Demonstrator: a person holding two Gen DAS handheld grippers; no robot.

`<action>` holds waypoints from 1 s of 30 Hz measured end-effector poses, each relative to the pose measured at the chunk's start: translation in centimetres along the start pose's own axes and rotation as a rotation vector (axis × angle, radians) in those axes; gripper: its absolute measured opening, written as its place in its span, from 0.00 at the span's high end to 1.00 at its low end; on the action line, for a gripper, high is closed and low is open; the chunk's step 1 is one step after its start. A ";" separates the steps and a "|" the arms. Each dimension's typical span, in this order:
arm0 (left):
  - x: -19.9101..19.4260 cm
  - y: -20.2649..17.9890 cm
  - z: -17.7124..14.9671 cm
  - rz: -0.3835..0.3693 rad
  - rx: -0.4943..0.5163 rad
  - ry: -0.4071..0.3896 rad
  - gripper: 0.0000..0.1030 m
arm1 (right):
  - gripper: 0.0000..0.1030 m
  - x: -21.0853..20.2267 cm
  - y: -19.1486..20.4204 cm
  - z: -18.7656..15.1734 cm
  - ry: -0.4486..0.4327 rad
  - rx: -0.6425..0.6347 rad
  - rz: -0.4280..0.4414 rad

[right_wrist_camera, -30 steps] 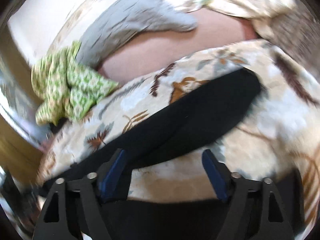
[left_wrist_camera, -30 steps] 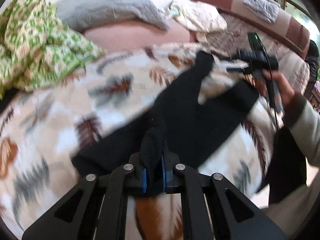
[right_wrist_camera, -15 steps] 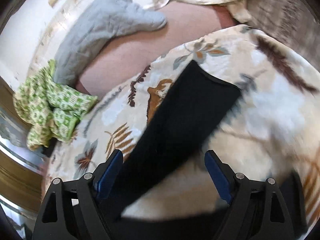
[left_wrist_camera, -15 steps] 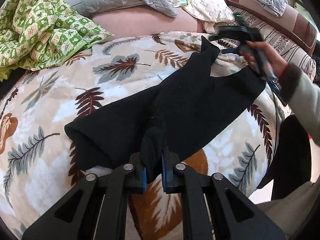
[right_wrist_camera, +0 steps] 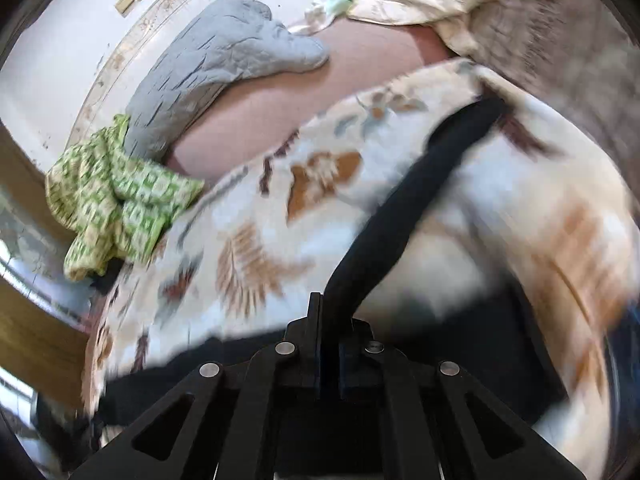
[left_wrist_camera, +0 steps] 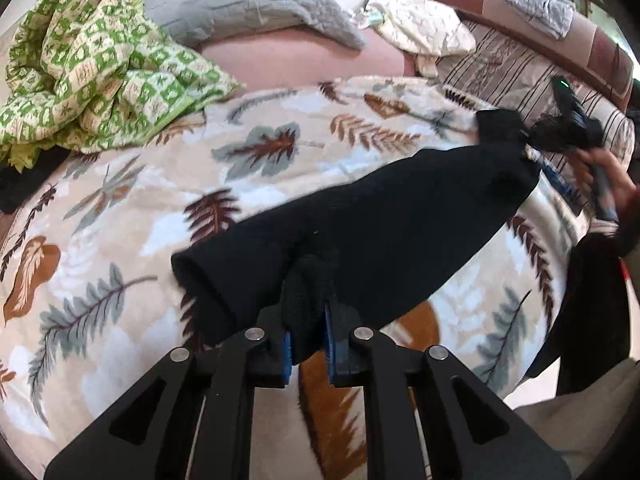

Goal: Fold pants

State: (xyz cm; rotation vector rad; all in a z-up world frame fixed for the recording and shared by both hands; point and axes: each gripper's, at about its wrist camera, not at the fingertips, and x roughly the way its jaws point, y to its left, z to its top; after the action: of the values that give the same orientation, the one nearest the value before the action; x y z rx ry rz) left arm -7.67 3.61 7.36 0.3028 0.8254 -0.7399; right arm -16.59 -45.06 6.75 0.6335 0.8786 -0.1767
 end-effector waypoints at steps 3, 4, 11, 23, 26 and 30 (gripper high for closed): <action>0.8 0.5 -0.5 0.001 -0.041 0.037 0.86 | 0.95 1.5 -2.4 -3.4 0.074 0.039 -0.057; 0.5 0.6 -0.4 -0.004 -0.052 0.030 0.85 | 0.95 2.1 -2.9 -4.1 0.093 0.064 -0.056; -0.4 0.9 -1.0 0.020 -0.060 0.049 0.75 | 0.94 -0.3 -2.1 -4.5 0.017 0.049 -0.022; -5.0 6.7 -1.2 -0.011 -0.346 -0.030 0.24 | 0.42 -3.6 2.1 -6.2 0.004 -0.099 0.014; -4.3 6.9 -0.8 -0.087 -0.386 -0.025 0.19 | 0.32 -2.3 5.7 -5.8 0.011 -0.185 0.109; -2.3 5.7 -0.1 -0.066 -0.339 0.035 0.19 | 0.32 1.9 10.7 -5.1 0.062 -0.335 0.108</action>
State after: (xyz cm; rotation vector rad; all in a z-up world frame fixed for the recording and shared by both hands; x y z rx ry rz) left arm -4.75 8.83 8.81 -0.0146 0.9811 -0.6439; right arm -14.59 -33.26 7.65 0.3733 0.9065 0.0873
